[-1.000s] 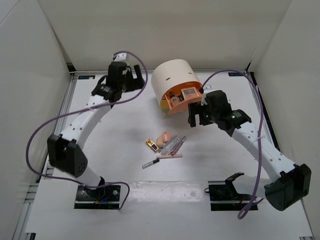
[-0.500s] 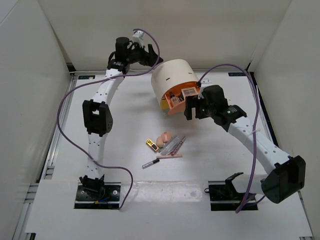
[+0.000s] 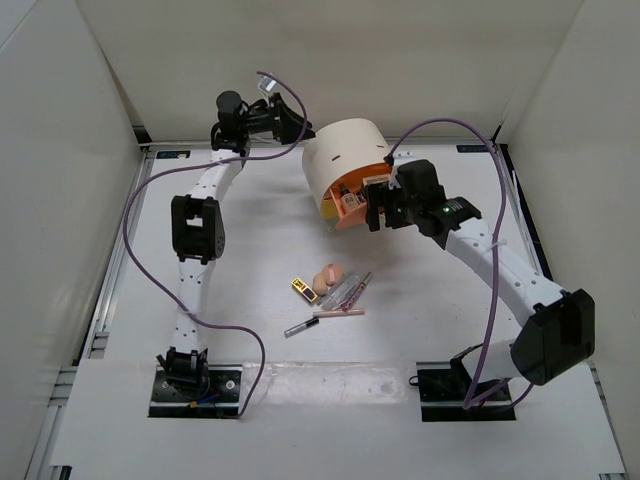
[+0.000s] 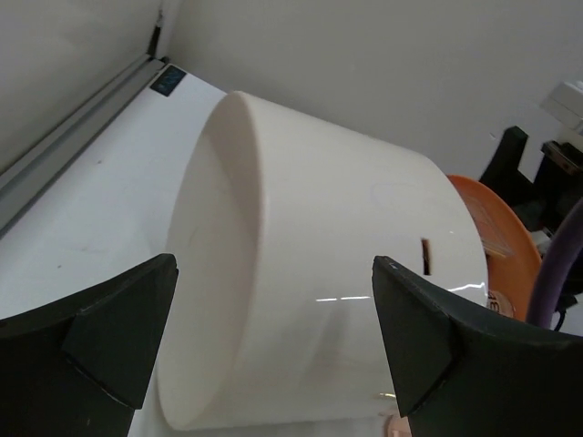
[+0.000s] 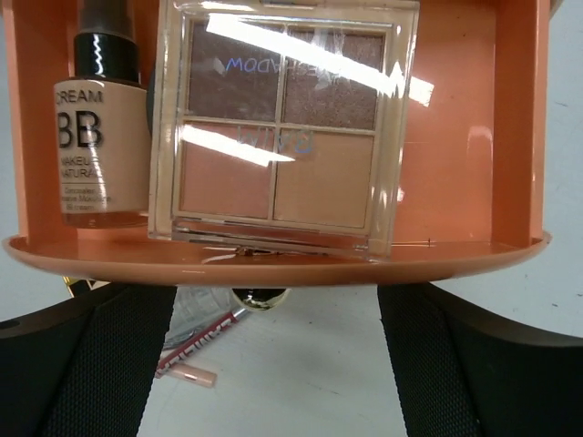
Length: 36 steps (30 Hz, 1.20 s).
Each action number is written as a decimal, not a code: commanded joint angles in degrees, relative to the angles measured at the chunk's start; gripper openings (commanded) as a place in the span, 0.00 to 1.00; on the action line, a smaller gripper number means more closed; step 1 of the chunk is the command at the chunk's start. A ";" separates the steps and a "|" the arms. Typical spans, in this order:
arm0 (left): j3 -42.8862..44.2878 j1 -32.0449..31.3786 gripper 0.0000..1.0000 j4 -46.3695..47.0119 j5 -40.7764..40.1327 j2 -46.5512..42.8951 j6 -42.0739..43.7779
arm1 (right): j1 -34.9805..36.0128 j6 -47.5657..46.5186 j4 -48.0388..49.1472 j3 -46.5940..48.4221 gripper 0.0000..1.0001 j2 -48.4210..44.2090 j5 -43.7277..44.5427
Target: Organize the makeup
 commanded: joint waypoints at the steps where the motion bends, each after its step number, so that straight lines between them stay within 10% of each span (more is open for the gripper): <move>1: 2.13 -2.17 0.98 5.24 5.68 -0.97 -2.13 | -0.43 -1.19 3.36 3.89 0.89 1.91 1.12; 16: 1.78 -3.75 0.98 7.34 7.26 1.67 -4.86 | -0.78 0.57 19.00 8.81 0.60 10.35 4.63; 36: 0.37 -1.38 0.98 -5.31 0.76 -1.67 5.51 | -0.78 -5.05 20.77 -2.26 0.80 7.19 -2.74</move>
